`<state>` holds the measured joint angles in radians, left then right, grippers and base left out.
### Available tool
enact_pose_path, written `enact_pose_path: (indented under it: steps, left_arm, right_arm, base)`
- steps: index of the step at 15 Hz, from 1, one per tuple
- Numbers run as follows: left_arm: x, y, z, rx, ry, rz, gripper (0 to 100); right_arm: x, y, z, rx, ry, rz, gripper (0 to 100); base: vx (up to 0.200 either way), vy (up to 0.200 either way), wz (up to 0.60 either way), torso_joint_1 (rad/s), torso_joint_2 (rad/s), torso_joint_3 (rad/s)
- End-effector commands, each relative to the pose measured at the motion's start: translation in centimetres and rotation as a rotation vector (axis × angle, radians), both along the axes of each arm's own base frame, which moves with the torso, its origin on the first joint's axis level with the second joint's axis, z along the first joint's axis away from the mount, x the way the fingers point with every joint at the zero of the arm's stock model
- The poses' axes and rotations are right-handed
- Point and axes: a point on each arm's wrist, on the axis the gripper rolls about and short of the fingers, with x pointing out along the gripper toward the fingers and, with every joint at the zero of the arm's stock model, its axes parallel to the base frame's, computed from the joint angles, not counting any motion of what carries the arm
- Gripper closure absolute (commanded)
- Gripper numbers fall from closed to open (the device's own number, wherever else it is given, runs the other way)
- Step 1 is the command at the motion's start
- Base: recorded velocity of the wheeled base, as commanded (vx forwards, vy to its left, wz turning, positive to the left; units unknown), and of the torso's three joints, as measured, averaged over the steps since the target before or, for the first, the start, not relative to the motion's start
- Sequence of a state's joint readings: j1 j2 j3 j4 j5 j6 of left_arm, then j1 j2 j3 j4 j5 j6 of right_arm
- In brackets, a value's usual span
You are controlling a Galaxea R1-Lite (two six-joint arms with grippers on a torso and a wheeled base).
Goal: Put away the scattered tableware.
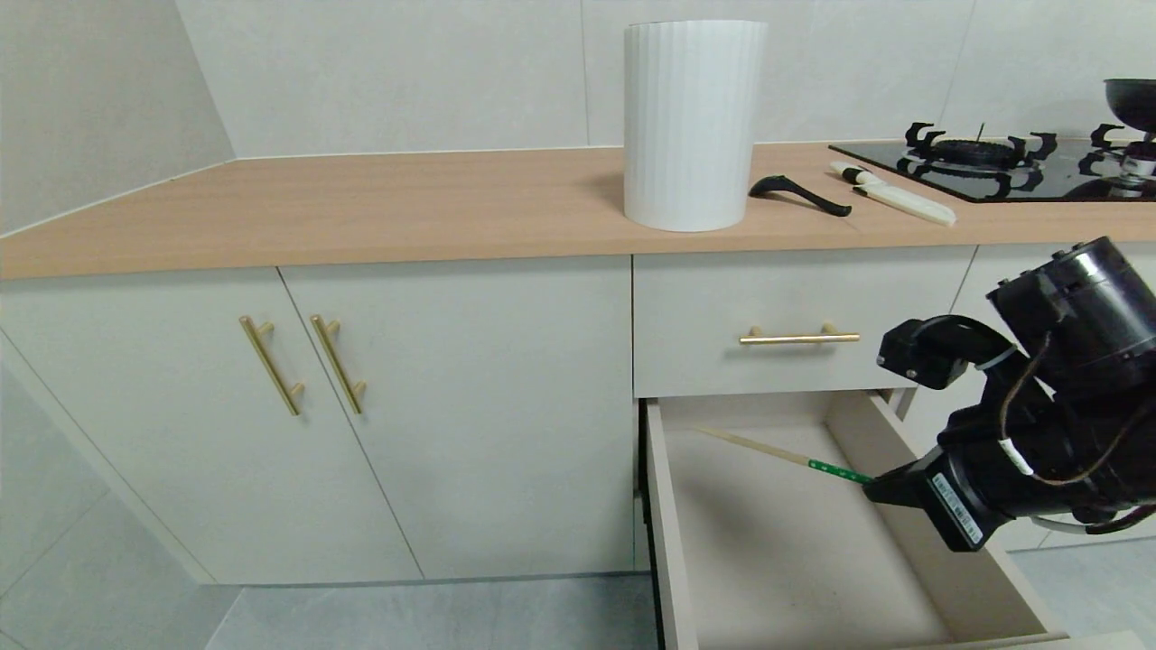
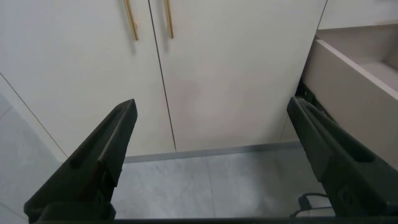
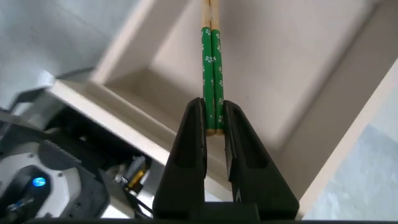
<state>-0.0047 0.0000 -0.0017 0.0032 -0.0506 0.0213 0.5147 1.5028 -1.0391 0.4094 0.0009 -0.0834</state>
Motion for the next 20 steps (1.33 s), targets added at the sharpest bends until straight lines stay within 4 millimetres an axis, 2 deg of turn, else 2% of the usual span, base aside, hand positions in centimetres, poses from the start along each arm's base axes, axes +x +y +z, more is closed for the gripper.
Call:
enact_pose_path:
  steps: [1,3,7,8,9,11,14,17,20]
  left_arm:
    - [0.0,0.0,0.0,0.000,0.000,0.000,0]
    - [0.0,0.0,0.0,0.000,0.000,0.000,0]
    - [0.0,0.0,0.0,0.000,0.000,0.000,0]
    - [0.0,0.0,0.0,0.000,0.000,0.000,0]
    - [0.0,0.0,0.0,0.000,0.000,0.000,0]
    - [0.0,0.0,0.0,0.000,0.000,0.000,0]
    - [0.0,0.0,0.0,0.000,0.000,0.000,0]
    - [0.0,0.0,0.0,0.000,0.000,0.000,0]
    - [0.0,0.0,0.0,0.000,0.000,0.000,0]
  right_arm:
    - [2.3,1.2,-2.9,-0.080,0.084,-0.035,100]
    - [3.7,1.9,-4.5,-0.092,0.134,-0.121,100]
    - [6.3,4.8,-7.1,-0.018,0.163,-0.265,100]
    - [7.0,5.9,-8.2,-0.014,0.147,-0.299,100]
    - [8.4,7.5,-10.7,-0.006,0.108,-0.362,100]
    - [10.0,8.9,-13.2,0.005,0.044,-0.426,100]
    - [11.4,9.8,-14.6,0.030,0.028,-0.486,100]
    - [11.6,10.0,-15.5,0.024,0.037,-0.490,100]
    - [12.0,10.2,-17.9,-0.021,0.070,-0.485,100]
  base:
    - [0.000,0.000,0.00,0.000,0.00,0.000]
    - [0.000,0.000,0.00,0.000,0.00,0.000]
    - [0.000,0.000,0.00,0.000,0.00,0.000]
    - [0.000,0.000,0.00,0.000,0.00,0.000]
    - [0.000,0.000,0.00,0.000,0.00,0.000]
    - [0.000,0.000,0.00,0.000,0.00,0.000]
    - [0.000,0.000,0.00,0.000,0.00,0.000]
    - [0.000,0.000,0.00,0.000,0.00,0.000]
    - [0.000,0.000,0.00,0.000,0.00,0.000]
